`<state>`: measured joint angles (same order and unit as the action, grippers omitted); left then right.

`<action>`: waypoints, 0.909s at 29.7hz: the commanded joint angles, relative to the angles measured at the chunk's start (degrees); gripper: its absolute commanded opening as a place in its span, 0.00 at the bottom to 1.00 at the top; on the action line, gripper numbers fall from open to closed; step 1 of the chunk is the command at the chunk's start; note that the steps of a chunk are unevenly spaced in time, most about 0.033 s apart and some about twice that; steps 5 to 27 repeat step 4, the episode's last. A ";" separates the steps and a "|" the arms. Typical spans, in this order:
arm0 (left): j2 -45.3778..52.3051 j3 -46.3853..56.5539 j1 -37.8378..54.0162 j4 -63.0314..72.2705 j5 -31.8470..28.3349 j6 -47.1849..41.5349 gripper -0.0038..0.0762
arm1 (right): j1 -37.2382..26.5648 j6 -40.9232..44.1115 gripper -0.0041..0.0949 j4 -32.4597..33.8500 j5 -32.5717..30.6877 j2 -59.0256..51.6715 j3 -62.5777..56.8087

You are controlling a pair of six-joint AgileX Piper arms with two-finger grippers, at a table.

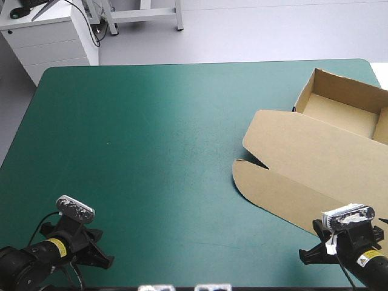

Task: Fold the box

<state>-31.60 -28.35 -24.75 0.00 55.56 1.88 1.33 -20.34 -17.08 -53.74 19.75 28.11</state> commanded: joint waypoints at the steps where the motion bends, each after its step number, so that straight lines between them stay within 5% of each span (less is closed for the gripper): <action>1: -0.39 -1.53 0.08 1.30 -2.37 -1.19 0.04 | 0.25 -0.50 0.02 -0.68 3.39 0.45 1.35; 27: -0.39 -1.53 0.08 0.84 -2.37 -1.08 0.04 | 0.25 -0.50 0.02 -0.68 3.39 0.45 1.35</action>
